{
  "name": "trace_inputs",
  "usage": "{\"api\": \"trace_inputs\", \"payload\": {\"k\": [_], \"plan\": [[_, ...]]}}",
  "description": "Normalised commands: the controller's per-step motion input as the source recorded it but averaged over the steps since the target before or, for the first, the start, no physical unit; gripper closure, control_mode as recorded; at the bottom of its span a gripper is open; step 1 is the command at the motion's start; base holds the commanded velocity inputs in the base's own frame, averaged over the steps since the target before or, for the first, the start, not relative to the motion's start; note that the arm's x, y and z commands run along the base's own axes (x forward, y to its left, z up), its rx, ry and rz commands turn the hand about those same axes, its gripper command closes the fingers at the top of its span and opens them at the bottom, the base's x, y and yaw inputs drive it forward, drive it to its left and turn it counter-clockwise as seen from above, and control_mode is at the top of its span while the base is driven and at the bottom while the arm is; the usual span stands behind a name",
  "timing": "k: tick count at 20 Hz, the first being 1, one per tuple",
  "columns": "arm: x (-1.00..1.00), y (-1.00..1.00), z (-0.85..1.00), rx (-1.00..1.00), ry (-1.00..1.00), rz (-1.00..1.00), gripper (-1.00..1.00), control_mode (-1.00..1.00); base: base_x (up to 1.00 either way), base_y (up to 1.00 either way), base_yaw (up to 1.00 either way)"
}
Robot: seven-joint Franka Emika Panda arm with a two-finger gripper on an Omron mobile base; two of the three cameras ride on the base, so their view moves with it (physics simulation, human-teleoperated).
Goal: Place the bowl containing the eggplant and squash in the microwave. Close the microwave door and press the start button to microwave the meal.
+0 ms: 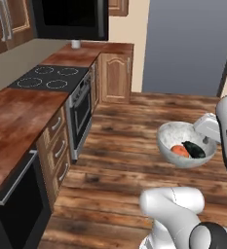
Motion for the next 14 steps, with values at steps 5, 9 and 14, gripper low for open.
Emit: {"api": "trace_inputs", "payload": {"k": [5, 9, 14], "plan": [[0.0, 0.0, 0.0, 0.0, 0.0, 0.0, 1.0, 1.0, 1.0, -0.59, 0.36], [0.0, 0.0, 0.0, 0.0, 0.0, 0.0, 1.0, 1.0, 1.0, -0.67, 0.34], [0.0, 0.0, 0.0, 0.0, 0.0, 0.0, 1.0, 1.0, 1.0, -0.73, 0.31]]}}
